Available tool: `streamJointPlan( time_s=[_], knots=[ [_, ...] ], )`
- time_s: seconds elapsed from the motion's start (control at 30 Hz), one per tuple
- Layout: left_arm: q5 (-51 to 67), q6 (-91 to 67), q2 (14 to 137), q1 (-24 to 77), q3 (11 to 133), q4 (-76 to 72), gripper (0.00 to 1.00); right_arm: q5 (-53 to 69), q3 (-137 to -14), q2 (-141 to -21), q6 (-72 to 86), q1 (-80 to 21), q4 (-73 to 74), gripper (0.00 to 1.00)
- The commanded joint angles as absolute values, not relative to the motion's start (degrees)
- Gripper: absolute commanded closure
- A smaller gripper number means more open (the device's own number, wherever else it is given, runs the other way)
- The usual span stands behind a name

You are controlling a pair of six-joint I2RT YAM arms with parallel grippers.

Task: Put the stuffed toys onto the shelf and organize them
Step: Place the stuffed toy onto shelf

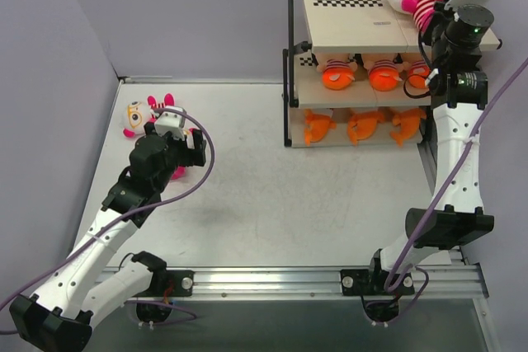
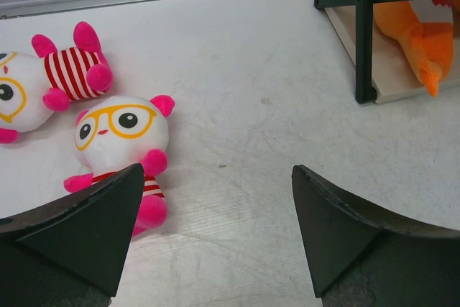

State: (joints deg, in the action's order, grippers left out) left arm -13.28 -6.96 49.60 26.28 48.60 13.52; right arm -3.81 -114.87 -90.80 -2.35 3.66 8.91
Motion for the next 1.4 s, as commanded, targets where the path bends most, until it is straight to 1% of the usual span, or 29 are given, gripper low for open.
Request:
streamJointPlan(
  time_s=[0.0, 0.13, 0.27, 0.33, 0.5, 0.53, 0.6, 0.63, 0.7, 0.73, 0.83, 0.93, 1.03, 1.13, 1.2, 1.37],
  knots=[
    [-13.71, -6.42, 48.43, 26.46, 49.48, 13.36, 0.08, -6.85, -117.68, -91.05, 2.90, 5.36, 8.26, 1.00],
    [-13.80, -6.42, 48.16, 26.54, 49.39, 13.36, 0.08, -10.10, -116.81, -90.97, 4.04, 5.80, 7.91, 1.00],
    [-13.89, -6.42, 48.08, 26.54, 49.39, 13.53, 0.08, -9.76, -116.02, -90.44, 5.44, 5.80, 7.21, 1.00],
    [-13.89, -6.42, 48.25, 26.54, 49.31, 13.45, 0.08, -8.53, -115.93, -90.44, 5.71, 5.71, 7.21, 1.00],
    [-13.80, -6.42, 48.52, 26.46, 49.39, 13.45, 0.08, -0.53, -116.89, -90.26, 4.49, 4.22, 8.70, 1.00],
    [-13.80, -6.50, 48.52, 26.46, 49.39, 13.45, 0.08, -0.53, -117.07, -90.35, 3.96, 3.96, 9.66, 0.96],
    [-13.80, -6.50, 48.60, 26.46, 49.31, 13.45, 0.08, 1.75, -117.60, -90.44, 3.52, 3.52, 10.63, 0.91],
    [-13.80, -6.59, 48.69, 26.46, 49.39, 13.36, 0.08, 2.02, -117.68, -90.44, 3.34, 3.34, 11.50, 0.84],
    [-13.71, -6.50, 48.60, 26.46, 49.39, 13.45, 0.08, 2.98, -117.60, -90.18, 2.38, 2.99, 12.13, 0.74],
    [-13.62, -6.50, 48.69, 26.46, 49.31, 13.45, 0.08, 3.25, -117.60, -90.00, 2.03, 2.73, 12.48, 0.63],
    [-13.62, -6.50, 48.52, 26.46, 49.31, 13.36, 0.08, 3.43, -117.77, -89.30, 0.79, 2.64, 12.92, 0.51],
    [-13.71, -6.59, 48.34, 26.46, 49.39, 13.45, 0.08, 3.69, -118.82, -88.33, -0.60, 2.64, 13.10, 0.46],
    [-13.62, -6.59, 48.08, 26.46, 49.31, 13.45, 0.08, 3.17, -119.53, -87.45, -2.46, 2.64, 12.83, 0.43],
    [-13.71, -6.59, 47.81, 26.46, 49.31, 13.45, 0.08, 0.98, -119.44, -86.49, -2.64, 2.72, 12.04, 0.41],
    [-13.80, -6.50, 47.73, 26.46, 49.31, 13.45, 0.08, -2.63, -119.27, -85.96, -1.76, 3.16, 11.69, 0.41],
    [-13.80, -6.50, 47.29, 26.46, 49.39, 13.62, 0.08, -2.73, -119.09, -86.39, -0.79, 4.48, 11.95, 0.37]
  ],
)
